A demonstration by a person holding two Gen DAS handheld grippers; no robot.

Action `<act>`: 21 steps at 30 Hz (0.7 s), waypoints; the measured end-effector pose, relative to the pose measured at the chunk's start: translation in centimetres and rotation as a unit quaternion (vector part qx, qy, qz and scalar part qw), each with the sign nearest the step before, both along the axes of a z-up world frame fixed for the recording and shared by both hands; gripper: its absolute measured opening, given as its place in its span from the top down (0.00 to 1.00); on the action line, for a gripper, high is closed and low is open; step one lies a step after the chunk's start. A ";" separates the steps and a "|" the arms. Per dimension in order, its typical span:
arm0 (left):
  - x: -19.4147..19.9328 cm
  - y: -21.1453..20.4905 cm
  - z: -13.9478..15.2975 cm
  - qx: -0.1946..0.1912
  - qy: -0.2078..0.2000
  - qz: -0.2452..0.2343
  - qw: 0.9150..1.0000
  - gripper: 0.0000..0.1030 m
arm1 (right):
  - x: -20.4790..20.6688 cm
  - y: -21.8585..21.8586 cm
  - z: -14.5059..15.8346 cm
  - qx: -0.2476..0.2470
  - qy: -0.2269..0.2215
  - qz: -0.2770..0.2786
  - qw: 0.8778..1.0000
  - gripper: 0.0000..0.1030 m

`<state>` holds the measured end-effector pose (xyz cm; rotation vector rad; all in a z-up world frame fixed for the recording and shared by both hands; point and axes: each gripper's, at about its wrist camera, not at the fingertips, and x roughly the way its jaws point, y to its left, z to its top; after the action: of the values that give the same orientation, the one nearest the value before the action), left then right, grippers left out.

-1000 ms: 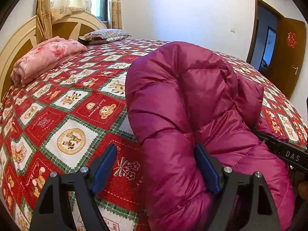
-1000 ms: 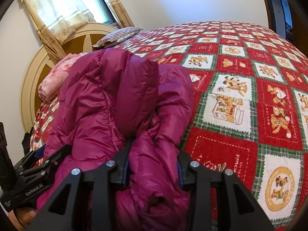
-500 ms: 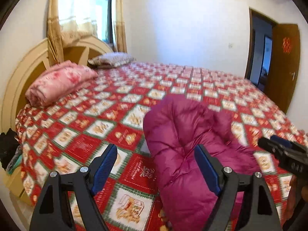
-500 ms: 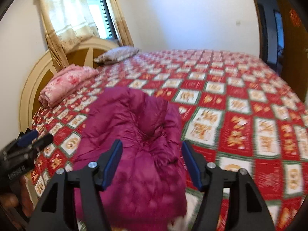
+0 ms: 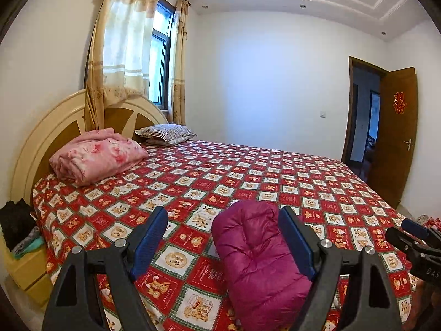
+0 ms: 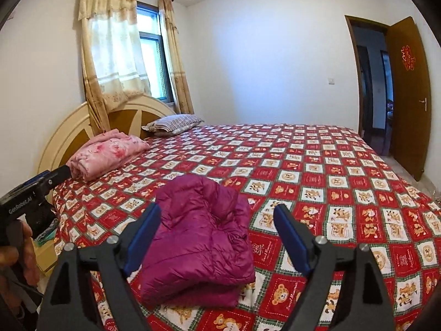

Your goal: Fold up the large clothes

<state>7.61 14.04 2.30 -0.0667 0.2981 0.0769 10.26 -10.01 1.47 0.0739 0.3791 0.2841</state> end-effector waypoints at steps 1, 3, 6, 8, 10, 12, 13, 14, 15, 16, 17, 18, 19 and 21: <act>0.1 0.1 0.0 -0.002 0.000 -0.001 1.000 0.20 | -0.3 0.0 0.0 -0.001 -0.002 0.001 1.000 0.16; 0.0 0.3 -0.1 -0.004 0.002 0.000 1.000 0.20 | -0.5 0.1 0.1 -0.003 -0.003 0.003 1.000 0.16; 0.1 0.4 -0.3 -0.005 0.005 0.000 1.000 0.20 | -0.8 0.2 -0.1 -0.005 -0.004 0.006 1.000 0.16; 0.1 0.4 -0.5 -0.004 0.008 0.000 1.000 0.20 | -0.8 0.2 -0.1 -0.005 -0.004 0.006 1.000 0.16; 0.2 0.3 -0.7 -0.002 0.010 0.000 1.000 0.20 | -1.0 0.2 -0.2 -0.005 -0.003 0.007 1.000 0.16; 0.2 0.2 -0.9 -0.002 0.012 -0.002 1.000 0.20 | -1.0 0.2 -0.1 -0.005 -0.004 0.007 1.000 0.16; 0.2 0.2 -0.9 -0.002 0.012 -0.002 1.000 0.20 | -0.9 0.2 -0.1 -0.005 -0.003 0.007 1.000 0.15; 0.2 0.1 -0.9 -0.001 0.013 -0.002 1.000 0.20 | -0.9 0.2 -0.1 -0.005 -0.004 0.006 1.000 0.15; 0.2 0.1 -1.0 -0.001 0.014 -0.003 1.000 0.20 | -1.0 0.2 -0.1 -0.004 -0.005 0.006 1.000 0.13; 0.2 0.1 -1.1 0.000 0.014 -0.003 1.000 0.19 | -1.0 0.2 -0.1 -0.004 -0.006 0.006 1.000 0.12; 0.2 0.0 -1.1 0.001 0.015 -0.003 1.000 0.19 | -1.1 0.2 -0.1 -0.005 -0.007 0.006 1.000 0.12; 0.2 0.0 -1.1 0.000 0.015 -0.004 1.000 0.19 | -1.1 0.3 -0.1 -0.005 -0.007 0.006 1.000 0.12; 0.3 0.0 -1.2 0.000 0.016 -0.004 1.000 0.19 | -1.1 0.2 -0.1 -0.005 -0.006 0.007 1.000 0.12; 0.3 0.0 -1.2 -0.001 0.018 -0.003 1.000 0.19 | -1.1 0.3 -0.1 -0.004 -0.006 0.008 1.000 0.12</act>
<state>7.92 14.08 1.05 -0.0663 0.3337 0.0721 9.14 -9.74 1.40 0.0618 0.3693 0.2978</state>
